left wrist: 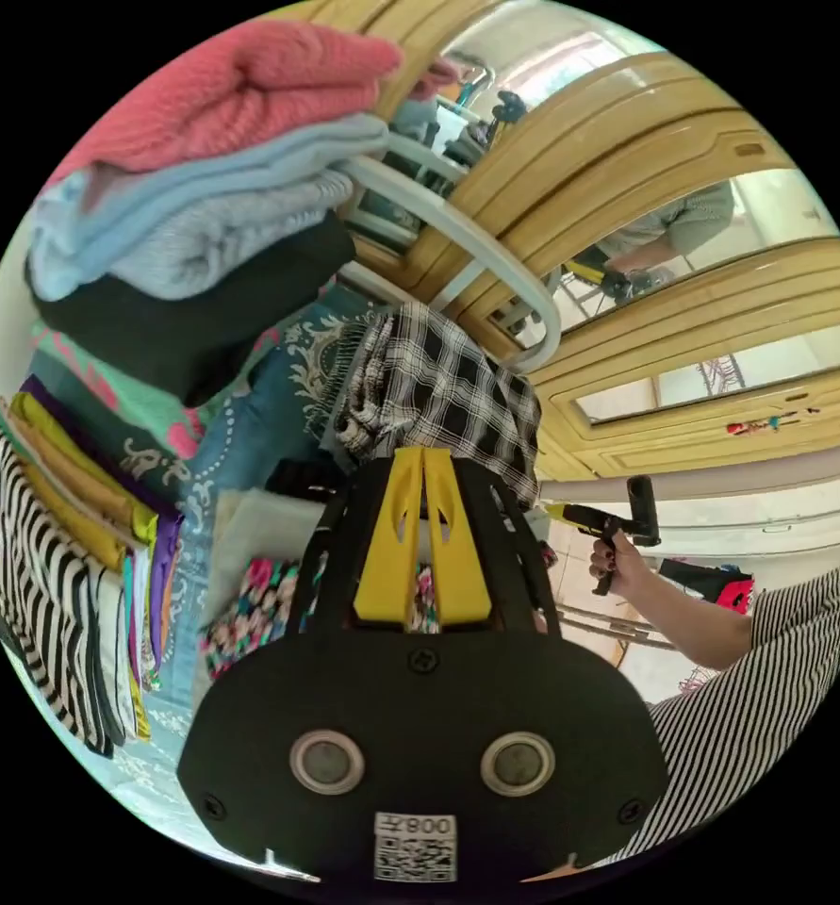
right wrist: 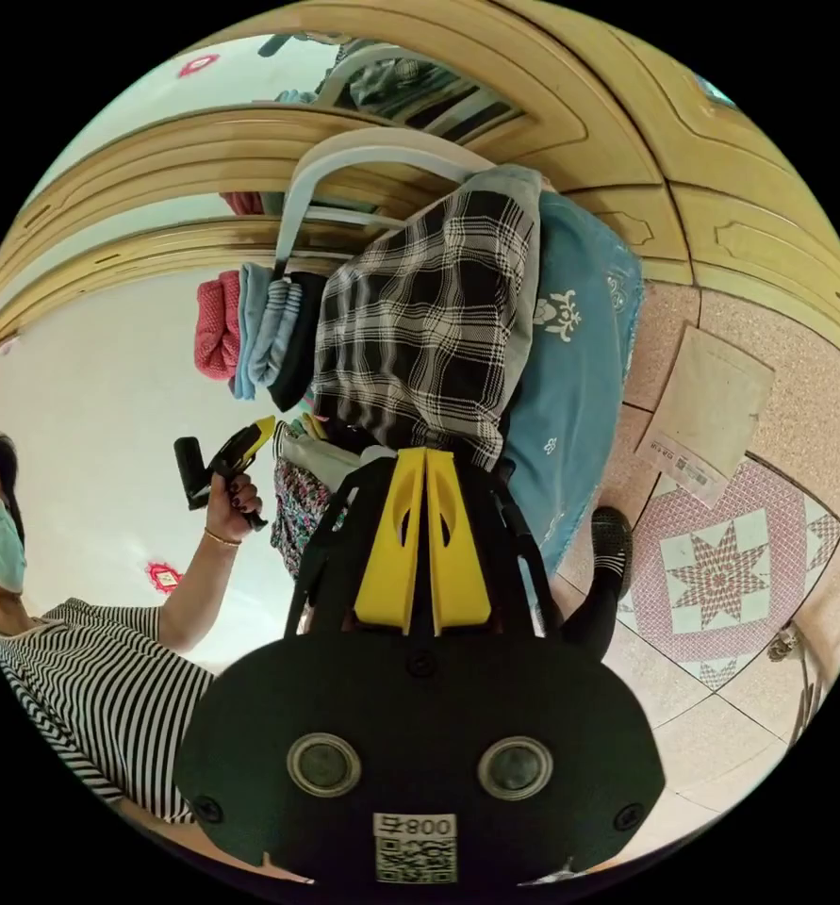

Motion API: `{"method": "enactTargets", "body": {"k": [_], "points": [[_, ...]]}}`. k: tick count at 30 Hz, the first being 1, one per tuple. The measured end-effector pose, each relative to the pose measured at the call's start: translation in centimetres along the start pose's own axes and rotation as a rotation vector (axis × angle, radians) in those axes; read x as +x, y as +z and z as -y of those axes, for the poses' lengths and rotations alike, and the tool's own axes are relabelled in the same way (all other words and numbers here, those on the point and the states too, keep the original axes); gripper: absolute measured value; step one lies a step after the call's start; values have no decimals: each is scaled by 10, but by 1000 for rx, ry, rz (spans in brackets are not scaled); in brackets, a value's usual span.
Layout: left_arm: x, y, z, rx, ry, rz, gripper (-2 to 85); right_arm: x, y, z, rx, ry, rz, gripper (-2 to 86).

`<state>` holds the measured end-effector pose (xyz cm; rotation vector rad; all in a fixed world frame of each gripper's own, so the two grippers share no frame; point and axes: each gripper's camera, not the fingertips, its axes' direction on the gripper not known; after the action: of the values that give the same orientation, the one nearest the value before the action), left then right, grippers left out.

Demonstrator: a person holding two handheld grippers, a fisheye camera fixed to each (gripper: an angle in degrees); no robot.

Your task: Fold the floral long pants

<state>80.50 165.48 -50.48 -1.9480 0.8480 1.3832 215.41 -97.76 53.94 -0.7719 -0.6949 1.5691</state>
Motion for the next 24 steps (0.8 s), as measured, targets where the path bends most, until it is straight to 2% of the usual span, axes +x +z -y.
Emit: {"method": "enactTargets", "body": {"k": [6, 10, 12, 17, 20, 24], "points": [[-46, -111, -122, 151, -212, 67, 69, -25, -6, -23, 19, -75, 53, 32], [-71, -149, -188, 213, -405, 66, 94, -66, 46, -32, -138, -193, 91, 49], [-82, -162, -216, 259, -463, 6, 94, -83, 77, -36, -208, -237, 118, 52], [-89, -175, -230, 218, -439, 15, 65, -121, 166, -60, -375, -331, 178, 52], [-84, -195, -241, 237, -406, 32, 41, -135, 202, -77, -430, -369, 176, 53], [-75, -223, -262, 310, -378, -33, 11, -153, 249, -90, -487, -423, 152, 64]]}}
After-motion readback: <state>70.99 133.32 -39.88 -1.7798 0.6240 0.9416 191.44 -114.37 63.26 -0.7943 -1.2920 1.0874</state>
